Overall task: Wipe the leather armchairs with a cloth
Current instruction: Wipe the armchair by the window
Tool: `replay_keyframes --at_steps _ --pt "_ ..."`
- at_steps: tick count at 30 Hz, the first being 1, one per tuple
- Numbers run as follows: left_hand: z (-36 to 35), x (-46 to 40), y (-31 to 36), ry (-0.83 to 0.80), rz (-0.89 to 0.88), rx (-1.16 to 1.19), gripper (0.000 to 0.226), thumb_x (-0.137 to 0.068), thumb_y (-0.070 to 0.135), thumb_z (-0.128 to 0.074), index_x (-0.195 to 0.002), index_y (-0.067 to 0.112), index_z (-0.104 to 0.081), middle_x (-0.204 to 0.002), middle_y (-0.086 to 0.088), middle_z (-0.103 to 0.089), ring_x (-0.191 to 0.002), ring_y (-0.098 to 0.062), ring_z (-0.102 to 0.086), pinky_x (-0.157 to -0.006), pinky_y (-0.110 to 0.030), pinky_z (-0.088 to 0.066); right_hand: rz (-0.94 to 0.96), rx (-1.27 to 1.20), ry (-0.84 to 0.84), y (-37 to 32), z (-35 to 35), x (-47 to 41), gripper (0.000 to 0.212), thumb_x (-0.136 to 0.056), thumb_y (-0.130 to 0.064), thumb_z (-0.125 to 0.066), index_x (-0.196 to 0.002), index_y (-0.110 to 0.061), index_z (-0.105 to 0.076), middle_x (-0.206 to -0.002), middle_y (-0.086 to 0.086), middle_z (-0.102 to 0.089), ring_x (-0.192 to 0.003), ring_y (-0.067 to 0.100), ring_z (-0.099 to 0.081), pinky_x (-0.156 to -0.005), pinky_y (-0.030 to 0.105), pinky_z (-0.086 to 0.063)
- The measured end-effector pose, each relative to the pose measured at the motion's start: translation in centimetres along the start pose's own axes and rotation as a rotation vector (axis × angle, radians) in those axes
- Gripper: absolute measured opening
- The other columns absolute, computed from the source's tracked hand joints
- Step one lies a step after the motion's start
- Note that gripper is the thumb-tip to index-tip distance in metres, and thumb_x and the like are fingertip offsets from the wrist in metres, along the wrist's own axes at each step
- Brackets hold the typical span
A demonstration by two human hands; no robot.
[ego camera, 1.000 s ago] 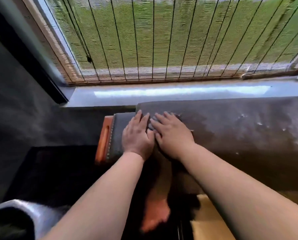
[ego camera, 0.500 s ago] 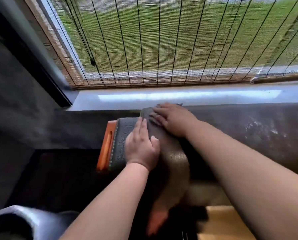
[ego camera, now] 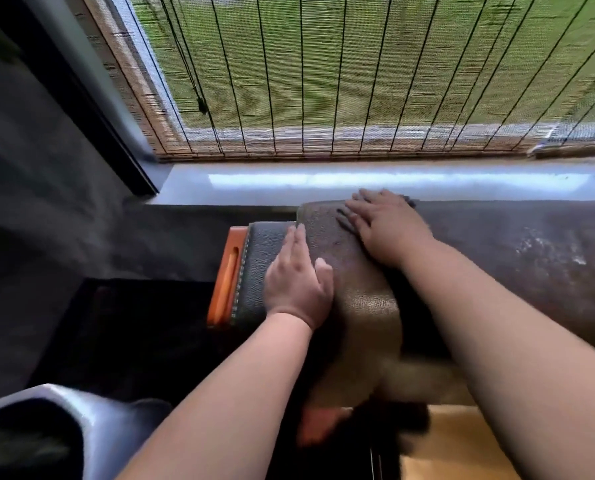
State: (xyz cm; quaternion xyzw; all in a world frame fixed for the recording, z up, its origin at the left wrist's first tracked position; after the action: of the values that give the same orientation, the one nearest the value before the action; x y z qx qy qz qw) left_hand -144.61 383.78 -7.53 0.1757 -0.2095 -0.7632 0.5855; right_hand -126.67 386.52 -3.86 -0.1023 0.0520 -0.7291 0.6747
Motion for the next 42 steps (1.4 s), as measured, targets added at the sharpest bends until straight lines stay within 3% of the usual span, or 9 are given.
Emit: replay_keyframes --at_steps 8,14,19,22,28,32,35,39,42 --pt "0.7 0.0 -0.8 0.025 0.028 0.239 0.074 -0.096 0.040 -0.027 -0.166 0.018 -0.031 -0.173 -0.003 -0.029 -0.158 -0.016 -0.025 -0.123 -0.025 -0.016 0.211 0.052 0.032 -5.4 -1.8 10.2 0.050 -0.109 -0.047 -0.038 -0.157 -0.034 -0.044 -0.166 -0.003 -0.036 -0.156 0.026 -0.028 -0.129 0.039 -0.017" --pt "-0.3 2.6 -4.6 -0.226 -0.010 0.123 0.065 -0.102 0.060 -0.014 -0.166 0.048 -0.008 -0.175 0.011 -0.018 -0.163 -0.022 -0.004 -0.131 -0.051 0.002 -0.250 0.072 0.071 0.5 0.3 9.5 0.054 -0.107 -0.045 -0.036 -0.159 -0.033 -0.037 -0.170 0.010 -0.026 -0.155 0.035 -0.022 -0.128 0.044 -0.014" --pt "-0.3 1.8 -10.6 -0.298 -0.062 -0.303 0.065 -0.104 0.063 -0.007 -0.167 0.047 -0.007 -0.176 0.016 0.007 -0.162 -0.011 0.010 -0.128 -0.056 0.013 0.184 0.103 0.098 -14.6 -4.1 11.8 0.046 -0.103 -0.042 -0.051 -0.148 -0.033 -0.057 -0.163 0.010 -0.042 -0.150 0.040 -0.034 -0.127 0.049 -0.022" --pt "-0.8 2.0 -10.9 -0.272 -0.069 -0.325 0.061 -0.107 0.058 -0.020 -0.166 0.049 -0.004 -0.176 0.016 0.010 -0.163 -0.014 0.011 -0.129 -0.058 0.009 0.301 0.114 0.155 -13.1 -3.1 12.3 0.043 -0.103 -0.038 -0.055 -0.142 -0.025 -0.065 -0.153 0.012 -0.054 -0.141 0.040 -0.049 -0.122 0.046 -0.034" --pt "-0.6 1.9 -10.7 -0.243 -0.075 -0.312 0.061 -0.108 0.057 -0.022 -0.166 0.048 -0.005 -0.176 0.017 0.010 -0.163 -0.013 0.010 -0.129 -0.056 0.009 -0.302 0.086 0.146 -1.0 0.5 7.6 0.053 -0.105 -0.041 -0.037 -0.156 -0.027 -0.043 -0.165 0.011 -0.036 -0.149 0.036 -0.032 -0.124 0.047 -0.024" --pt "-0.4 2.0 -10.4 -0.283 -0.001 -0.281 0.058 -0.110 0.053 -0.022 -0.167 0.047 -0.008 -0.176 0.018 0.009 -0.162 -0.012 0.011 -0.129 -0.059 0.008 0.141 0.089 0.222 -10.4 -2.7 12.7 0.051 -0.101 -0.036 -0.053 -0.150 -0.026 -0.055 -0.160 0.011 -0.046 -0.147 0.040 -0.040 -0.125 0.049 -0.027" --pt "0.3 1.8 -7.9 -0.274 0.112 -0.125 0.055 -0.112 0.048 -0.023 -0.166 0.039 -0.025 -0.177 0.009 -0.007 -0.164 -0.021 0.000 -0.128 -0.063 0.004 0.303 0.128 0.251 -8.0 -3.4 17.2 0.048 -0.100 -0.028 -0.061 -0.148 -0.023 -0.059 -0.158 0.009 -0.048 -0.147 0.037 -0.043 -0.122 0.050 -0.033" --pt "2.1 2.0 -1.1 -0.061 0.038 -0.086 0.054 -0.107 0.046 -0.033 -0.157 0.025 -0.040 -0.166 -0.005 -0.036 -0.158 -0.028 -0.026 -0.130 -0.060 -0.007 -0.243 0.109 0.276 7.0 0.1 18.7 0.052 -0.108 -0.035 -0.040 -0.159 -0.026 -0.039 -0.168 0.007 -0.033 -0.156 0.032 -0.025 -0.127 0.049 -0.022" --pt "0.1 2.5 5.5 -0.060 -0.118 -0.160 0.061 -0.108 0.051 -0.033 -0.164 0.028 -0.030 -0.175 -0.006 -0.017 -0.163 -0.027 -0.007 -0.131 -0.052 0.004 -0.571 -0.003 0.326 11.0 1.3 21.0 0.053 -0.110 -0.038 -0.032 -0.161 -0.024 -0.034 -0.170 0.007 -0.025 -0.158 0.034 -0.015 -0.130 0.049 -0.012"
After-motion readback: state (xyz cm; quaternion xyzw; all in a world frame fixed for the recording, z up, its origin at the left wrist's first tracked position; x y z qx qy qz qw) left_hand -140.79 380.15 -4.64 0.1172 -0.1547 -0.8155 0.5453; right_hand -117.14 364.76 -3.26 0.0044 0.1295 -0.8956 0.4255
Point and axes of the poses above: each hand's wrist, its own x-axis away from the middle knuckle, its own z-axis out of the back of the hand, y = z × x, the point moved 10 cm from there along -x, towards the middle knuckle
